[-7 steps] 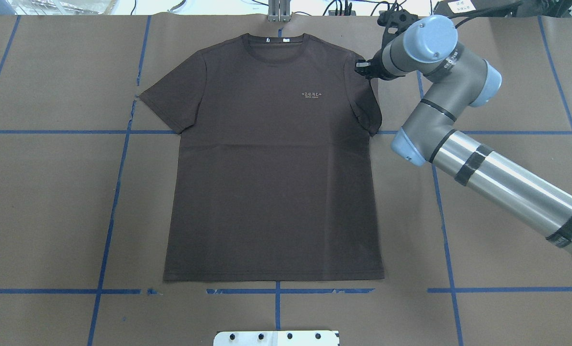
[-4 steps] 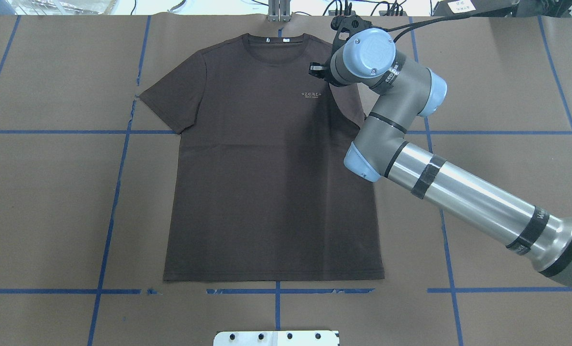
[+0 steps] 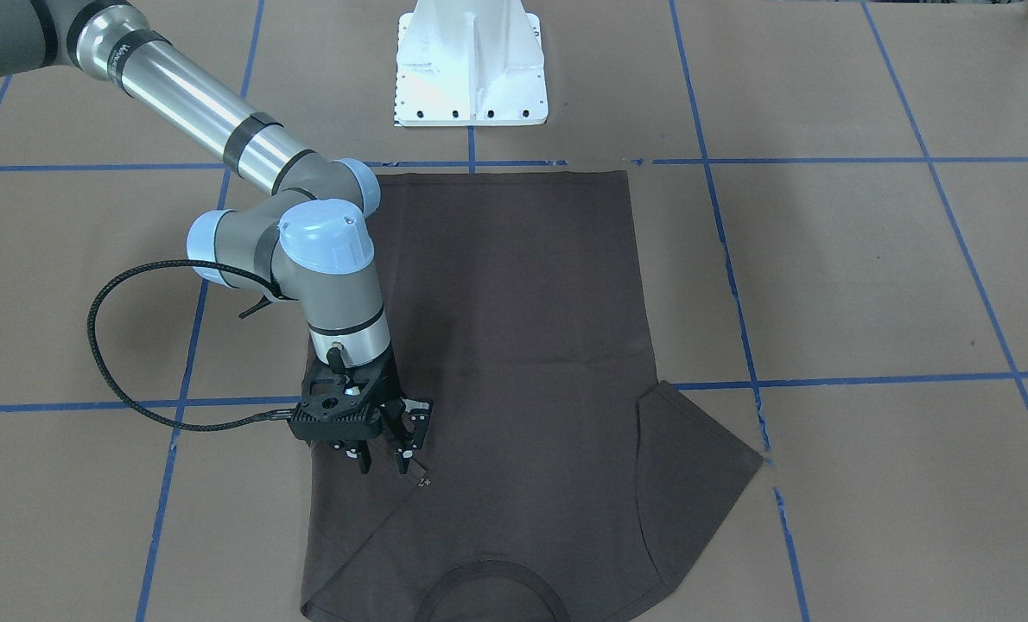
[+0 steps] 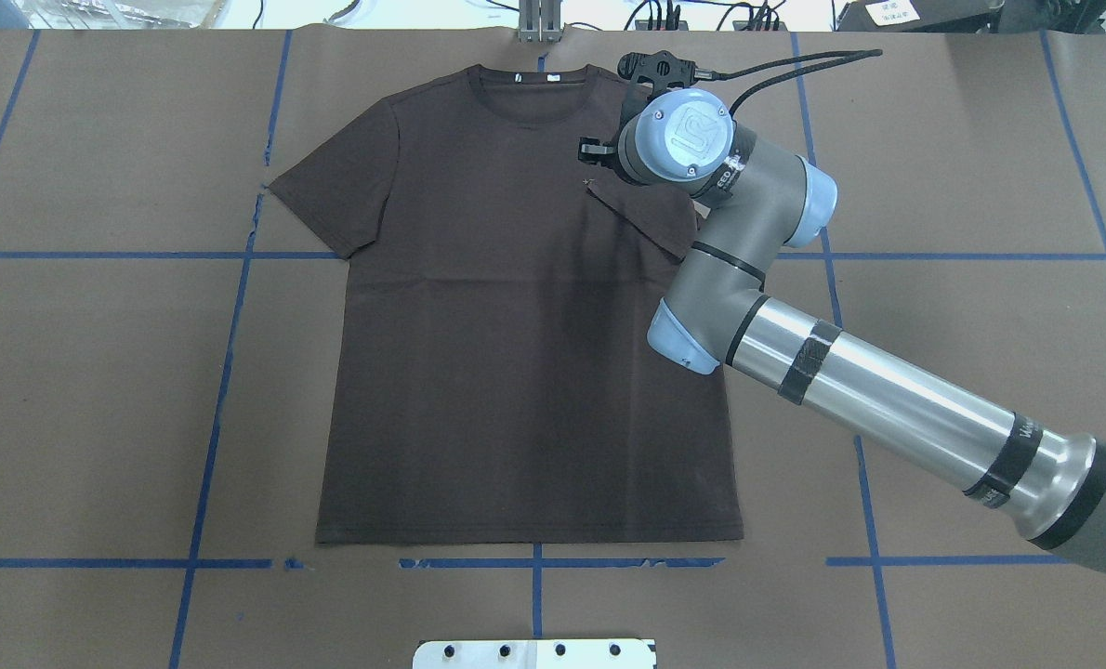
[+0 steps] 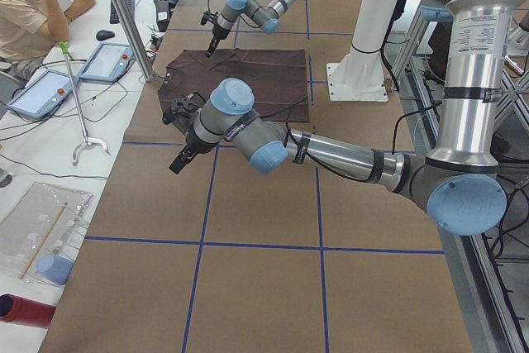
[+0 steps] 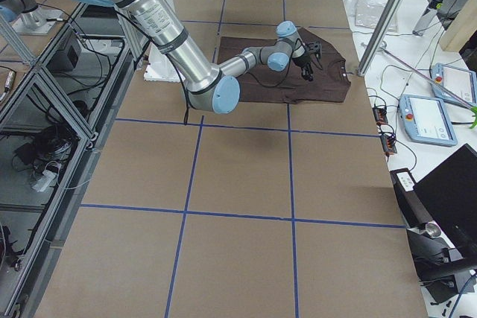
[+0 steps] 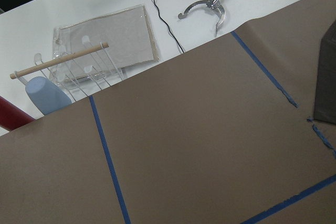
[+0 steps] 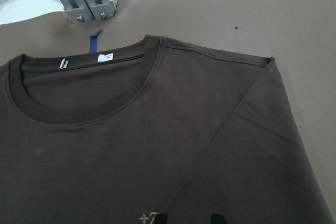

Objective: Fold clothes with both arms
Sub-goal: 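Grasp the sleeve with the right gripper and fold it inward over the shirt, then release the sleeve and raise the right gripper away while the left arm approaches, then grasp the other sleeve with the left gripper and fold it inward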

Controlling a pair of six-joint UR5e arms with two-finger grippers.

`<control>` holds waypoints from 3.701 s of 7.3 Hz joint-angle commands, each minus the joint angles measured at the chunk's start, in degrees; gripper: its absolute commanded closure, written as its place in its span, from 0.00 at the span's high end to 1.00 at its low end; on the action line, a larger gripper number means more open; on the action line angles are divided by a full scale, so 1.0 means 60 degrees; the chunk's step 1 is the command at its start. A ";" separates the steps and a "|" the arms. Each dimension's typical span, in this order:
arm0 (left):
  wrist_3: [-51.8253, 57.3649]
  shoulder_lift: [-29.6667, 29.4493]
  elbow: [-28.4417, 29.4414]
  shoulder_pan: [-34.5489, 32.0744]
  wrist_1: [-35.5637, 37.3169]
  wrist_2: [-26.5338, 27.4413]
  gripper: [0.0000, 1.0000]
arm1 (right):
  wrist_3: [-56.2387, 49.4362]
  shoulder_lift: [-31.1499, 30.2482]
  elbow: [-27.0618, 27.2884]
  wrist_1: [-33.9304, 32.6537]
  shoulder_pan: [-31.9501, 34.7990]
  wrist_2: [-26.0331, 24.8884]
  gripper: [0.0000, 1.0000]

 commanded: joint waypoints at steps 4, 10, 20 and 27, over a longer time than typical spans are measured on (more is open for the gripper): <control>-0.4779 -0.1602 0.0652 0.2898 -0.1309 0.0983 1.00 | -0.4601 -0.2097 0.2520 -0.1761 0.3681 0.4986 1.00; -0.8714 -0.4430 0.5217 0.5759 -0.2933 0.4325 0.63 | -0.6165 -0.3203 0.2744 -0.1658 0.4494 0.5594 1.00; -0.8803 -0.4771 0.6221 0.6172 -0.2965 0.4873 0.53 | -0.6150 -0.3335 0.2744 -0.1658 0.4494 0.5550 1.00; -0.8847 -0.5164 0.6119 0.6187 -0.2805 0.4873 0.00 | -0.6150 -0.3394 0.2744 -0.1658 0.4494 0.5550 1.00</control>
